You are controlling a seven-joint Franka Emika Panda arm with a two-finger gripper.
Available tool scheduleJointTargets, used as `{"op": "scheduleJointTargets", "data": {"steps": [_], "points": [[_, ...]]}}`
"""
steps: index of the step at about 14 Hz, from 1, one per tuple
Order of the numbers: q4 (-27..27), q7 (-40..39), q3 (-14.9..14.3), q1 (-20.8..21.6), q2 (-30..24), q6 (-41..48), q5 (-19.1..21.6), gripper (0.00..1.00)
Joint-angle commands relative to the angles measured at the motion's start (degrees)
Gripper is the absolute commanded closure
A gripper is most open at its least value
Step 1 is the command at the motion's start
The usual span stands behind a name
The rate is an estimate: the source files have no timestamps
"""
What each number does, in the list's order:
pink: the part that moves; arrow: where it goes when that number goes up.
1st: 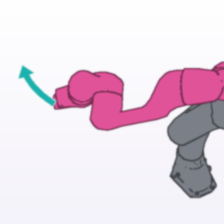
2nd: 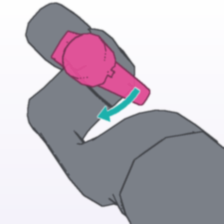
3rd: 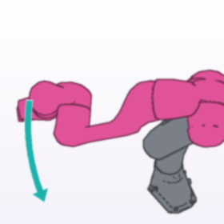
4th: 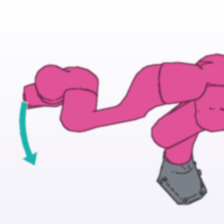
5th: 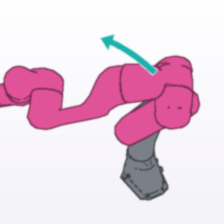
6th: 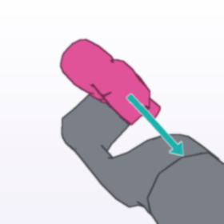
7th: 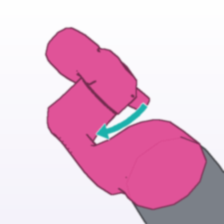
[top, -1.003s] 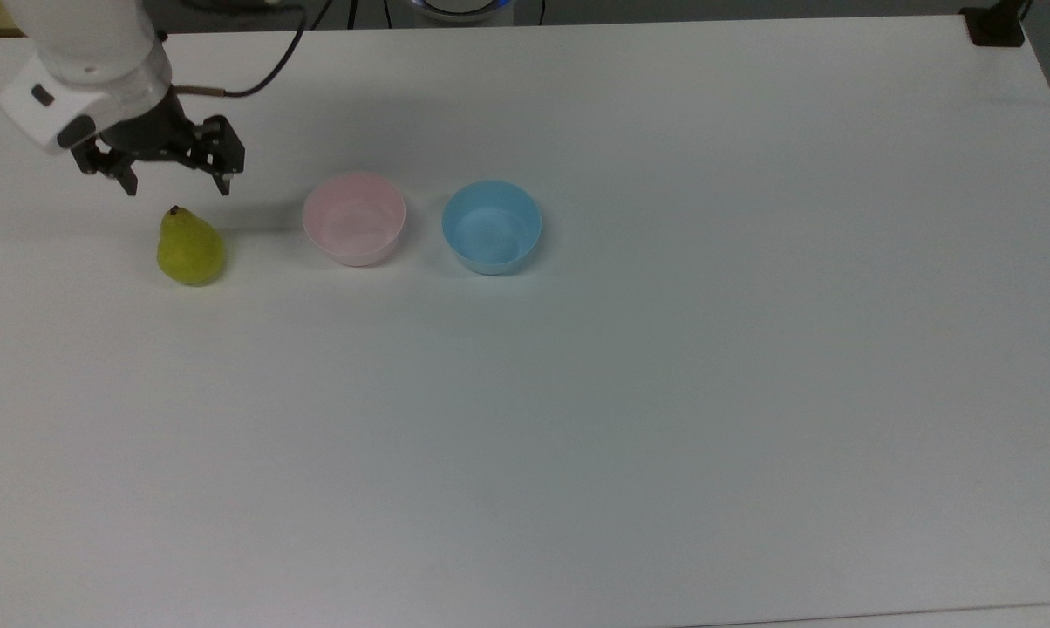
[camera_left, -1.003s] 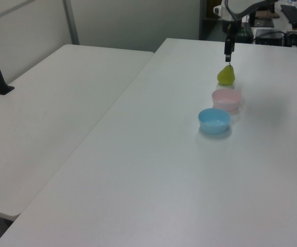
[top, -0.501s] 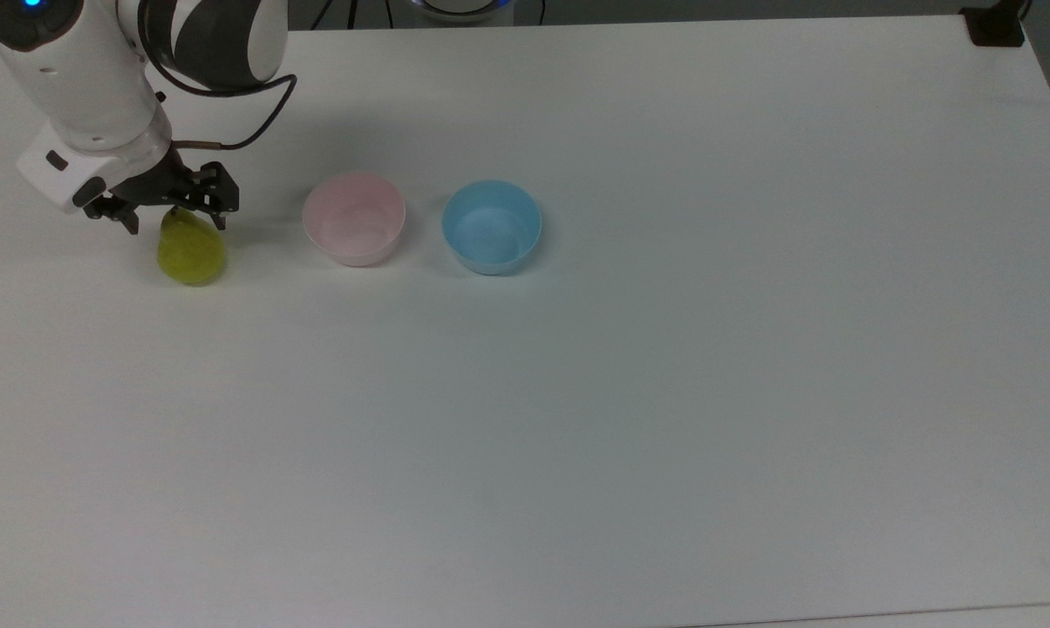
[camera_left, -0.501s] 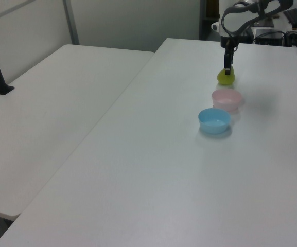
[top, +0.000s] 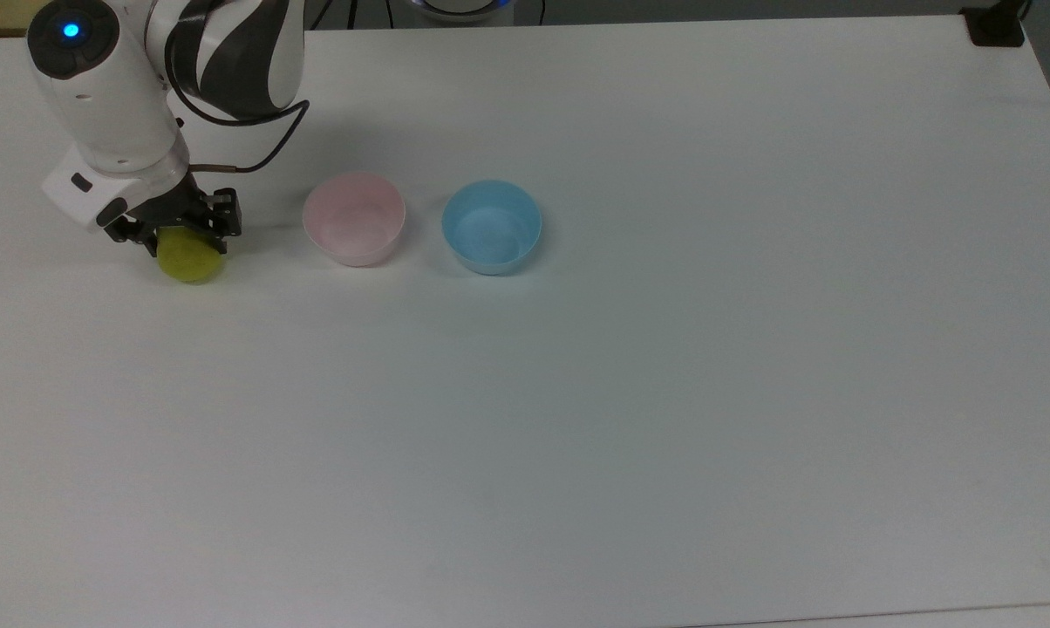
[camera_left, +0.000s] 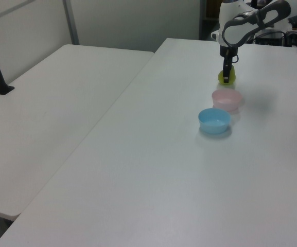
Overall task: Place the pear in the bowl
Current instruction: 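Close the gripper around the pear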
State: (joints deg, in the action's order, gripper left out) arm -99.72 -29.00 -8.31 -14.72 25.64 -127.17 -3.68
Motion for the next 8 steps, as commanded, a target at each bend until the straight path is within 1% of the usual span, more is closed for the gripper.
{"op": "scheduleJointTargets", "data": {"steps": [1,3,6,8], "points": [[-2.15,-0.71,-0.13,0.31,-0.76,-1.67,-1.86,0.47],[-2.06,-0.45,-0.13,0.48,-0.85,-1.59,-1.86,0.56],[-1.89,-0.18,-0.13,0.4,-1.9,-0.54,-1.86,0.57],[-1.97,0.08,-0.13,0.4,-4.27,2.53,-1.86,0.57]]}}
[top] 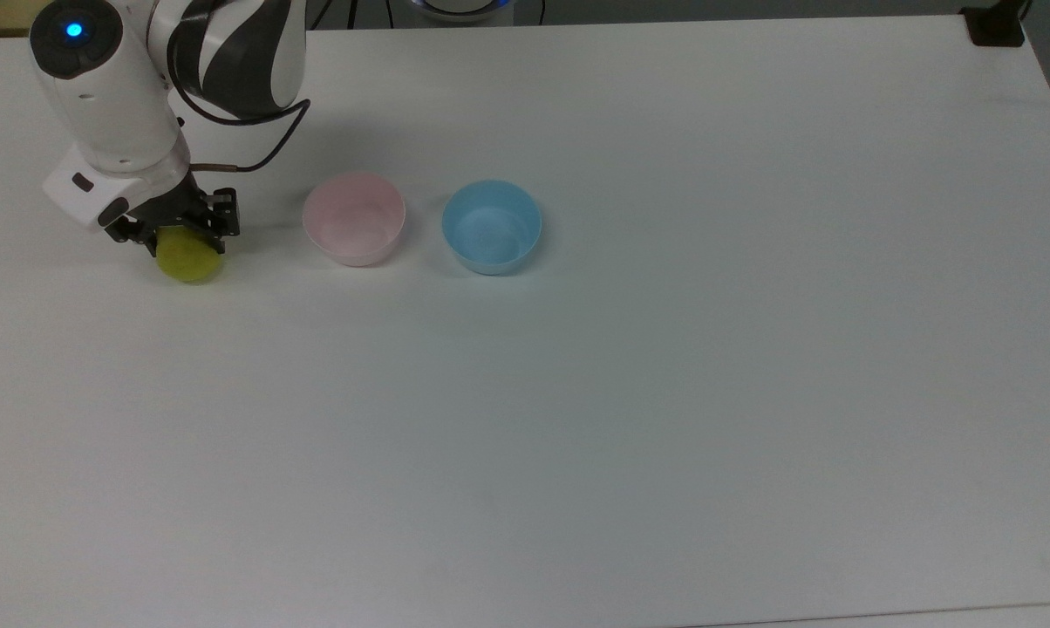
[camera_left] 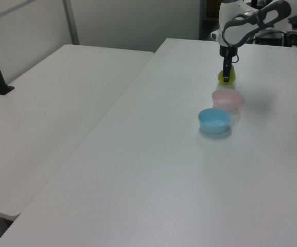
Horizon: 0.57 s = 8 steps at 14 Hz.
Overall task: Place the pear in the bowl
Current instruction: 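Close the gripper around the pear, then lift the pear and carry it over the pink bowl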
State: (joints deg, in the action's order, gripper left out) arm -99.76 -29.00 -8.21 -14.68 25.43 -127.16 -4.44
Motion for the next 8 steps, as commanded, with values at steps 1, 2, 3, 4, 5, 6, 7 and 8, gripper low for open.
{"op": "scheduleJointTargets", "data": {"steps": [1,2,3,4,5,6,7,8], "points": [[-1.93,0.18,-0.23,0.44,-5.03,3.84,-1.09,0.57],[-2.02,0.26,-0.23,0.52,-5.91,5.16,-1.09,0.57],[-2.02,1.57,-0.23,0.7,-6.71,6.22,-1.09,0.57],[-2.1,3.84,-0.23,0.87,-7.41,6.92,-1.09,0.57],[-2.19,7.26,-0.14,2.18,-8.29,7.89,-1.36,0.57],[-2.89,10.51,-0.14,3.67,-9.25,9.9,-2.49,0.57],[-3.94,12.2,-0.14,4.39,-10.48,10.53,-3.63,0.57],[-5.52,13.61,-0.05,5.35,-11.89,10.62,-3.99,0.57]]}}
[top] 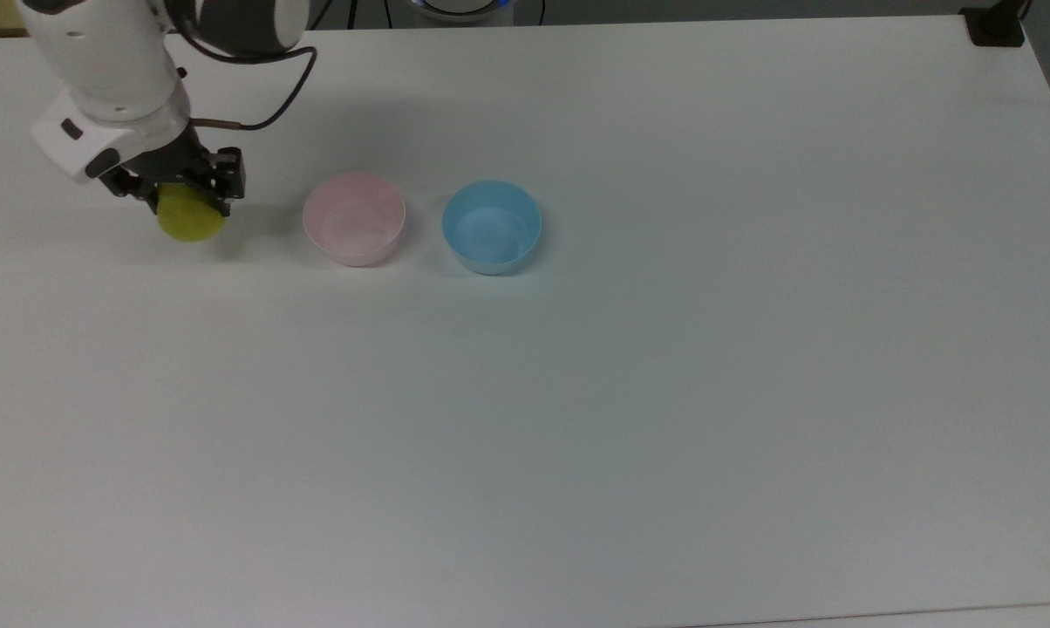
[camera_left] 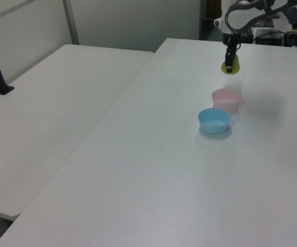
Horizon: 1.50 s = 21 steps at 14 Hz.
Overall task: Place the pear in the bowl
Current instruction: 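Lift the pear and carry it over the pink bowl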
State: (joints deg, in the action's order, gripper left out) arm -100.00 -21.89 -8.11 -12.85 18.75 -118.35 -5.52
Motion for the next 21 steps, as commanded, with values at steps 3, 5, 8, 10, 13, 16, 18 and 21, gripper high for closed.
{"op": "scheduleJointTargets", "data": {"steps": [3,5,8,10,13,16,18,21], "points": [[-10.55,11.94,-0.06,7.38,-10.21,1.99,-2.92,0.57],[-12.76,16.43,-0.06,10.03,-11.72,1.99,-2.92,0.57],[-14.6,19.78,0.2,13.89,-11.72,1.46,-2.83,0.57],[-14.87,20.05,0.29,15.57,-10.85,1.02,-2.75,0.57],[-14.87,20.05,0.38,16.19,-9.44,-2.48,-2.31,0.57],[-14.79,19.09,0.29,15.84,-8.56,-4.25,-2.31,0.57],[-14.52,17.86,0.38,15.58,-7.43,-4.52,-2.31,0.57],[-14.52,17.68,0.29,15.66,-6.63,-5.83,-2.31,0.56]]}}
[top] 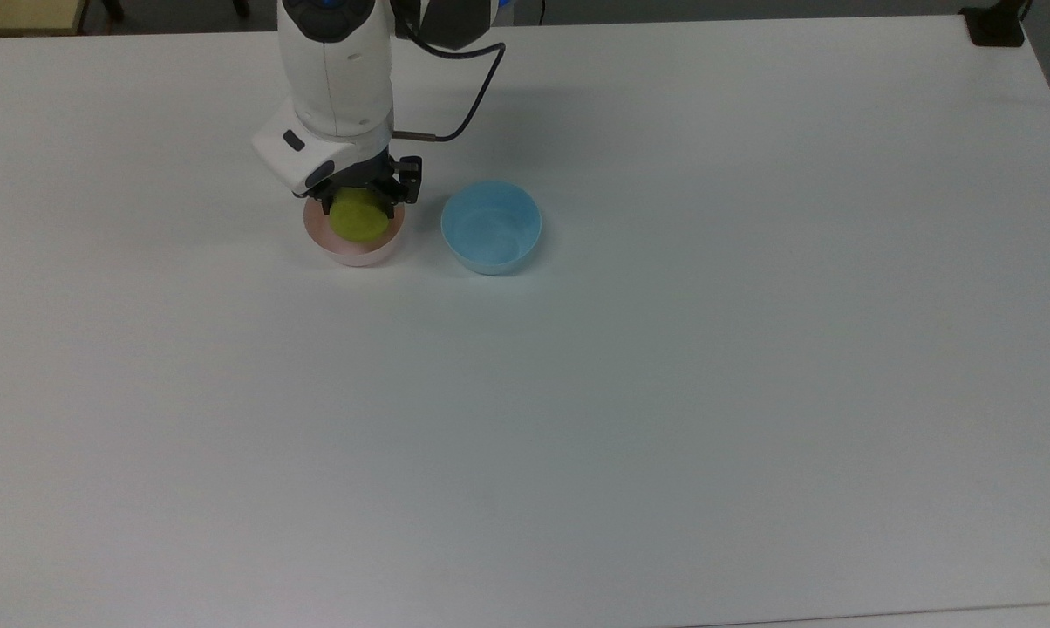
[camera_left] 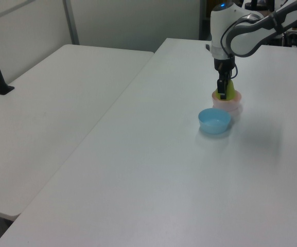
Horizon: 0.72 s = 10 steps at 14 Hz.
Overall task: Place the pear in the bowl
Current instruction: 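Lift the pear and carry it over the pink bowl, then lower the pear into the pink bowl and open the gripper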
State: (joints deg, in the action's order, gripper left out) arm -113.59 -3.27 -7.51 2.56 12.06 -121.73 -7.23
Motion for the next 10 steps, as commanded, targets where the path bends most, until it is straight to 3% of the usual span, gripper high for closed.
{"op": "scheduleJointTargets", "data": {"steps": [1,2,5,8,10], "points": [[-0.93,-0.86,-0.31,0.16,0.76,-2.89,-0.59,0.53],[-0.93,-0.86,-0.31,0.08,1.21,-3.85,-0.59,0.52],[-0.93,-0.77,-0.31,0.08,1.48,-3.69,-0.59,0.25],[-0.93,-0.33,-0.31,0.25,0.95,-2.37,-0.59,0.15],[-0.5,-0.33,-0.31,0.43,-0.01,0.08,-0.59,0.01]]}}
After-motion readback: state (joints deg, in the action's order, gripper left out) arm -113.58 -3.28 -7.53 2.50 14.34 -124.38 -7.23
